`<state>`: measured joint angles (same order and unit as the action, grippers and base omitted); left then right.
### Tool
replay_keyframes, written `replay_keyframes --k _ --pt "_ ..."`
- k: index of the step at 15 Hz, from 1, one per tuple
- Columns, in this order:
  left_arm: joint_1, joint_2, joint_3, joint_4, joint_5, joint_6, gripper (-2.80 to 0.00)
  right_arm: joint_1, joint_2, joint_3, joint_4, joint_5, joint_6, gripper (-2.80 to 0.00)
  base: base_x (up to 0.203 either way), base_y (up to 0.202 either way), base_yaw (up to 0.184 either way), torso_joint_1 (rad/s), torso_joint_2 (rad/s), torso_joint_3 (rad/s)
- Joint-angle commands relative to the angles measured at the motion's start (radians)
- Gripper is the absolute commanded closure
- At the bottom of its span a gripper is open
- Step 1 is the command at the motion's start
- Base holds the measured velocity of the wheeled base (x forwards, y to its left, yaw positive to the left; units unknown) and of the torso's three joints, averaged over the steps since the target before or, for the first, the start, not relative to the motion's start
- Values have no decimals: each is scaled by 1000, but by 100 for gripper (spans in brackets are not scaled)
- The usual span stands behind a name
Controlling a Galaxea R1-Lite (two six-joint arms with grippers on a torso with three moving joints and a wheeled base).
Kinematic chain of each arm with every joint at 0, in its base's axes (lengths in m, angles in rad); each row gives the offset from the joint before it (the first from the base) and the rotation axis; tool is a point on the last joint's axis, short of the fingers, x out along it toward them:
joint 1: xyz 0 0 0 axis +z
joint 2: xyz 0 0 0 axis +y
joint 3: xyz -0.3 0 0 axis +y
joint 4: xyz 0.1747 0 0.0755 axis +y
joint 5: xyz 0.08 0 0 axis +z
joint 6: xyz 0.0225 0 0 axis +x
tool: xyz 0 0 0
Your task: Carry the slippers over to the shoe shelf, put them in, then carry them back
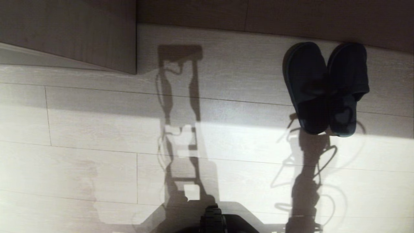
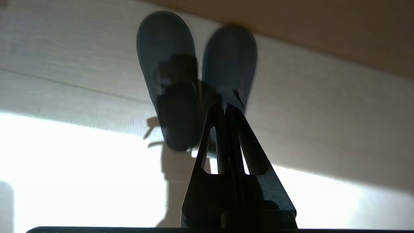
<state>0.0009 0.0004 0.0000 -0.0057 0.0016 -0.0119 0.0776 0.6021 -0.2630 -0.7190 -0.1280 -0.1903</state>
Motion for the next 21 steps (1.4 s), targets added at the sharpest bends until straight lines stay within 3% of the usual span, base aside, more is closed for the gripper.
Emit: replay_keyframes --k 1,4,9,11,16,19,21 --pt "1 0 0 0 0 0 0 -28 -216 -2 130 1 26 0 0 0 0 0 0 0" --pt "-1 -2 0 0 0 0 0 -81 -338 67 228 18 76 0 0 0 0 0 0 0" --pt "1 0 0 0 0 0 0 -97 -377 264 184 9 76 0 0 0 0 0 0 0" --pt "1 0 0 0 0 0 0 -95 -393 261 245 16 69 0 0 0 0 0 0 0" --pt "1 0 0 0 0 0 0 -81 -490 263 557 29 63 0 0 0 0 0 0 0" --pt "-1 0 0 0 0 -2 0 -78 -605 263 645 121 92 0 0 0 0 0 0 0" --pt "0 0 0 0 0 -2 0 -78 -601 263 717 140 106 0 0 0 0 0 0 0"
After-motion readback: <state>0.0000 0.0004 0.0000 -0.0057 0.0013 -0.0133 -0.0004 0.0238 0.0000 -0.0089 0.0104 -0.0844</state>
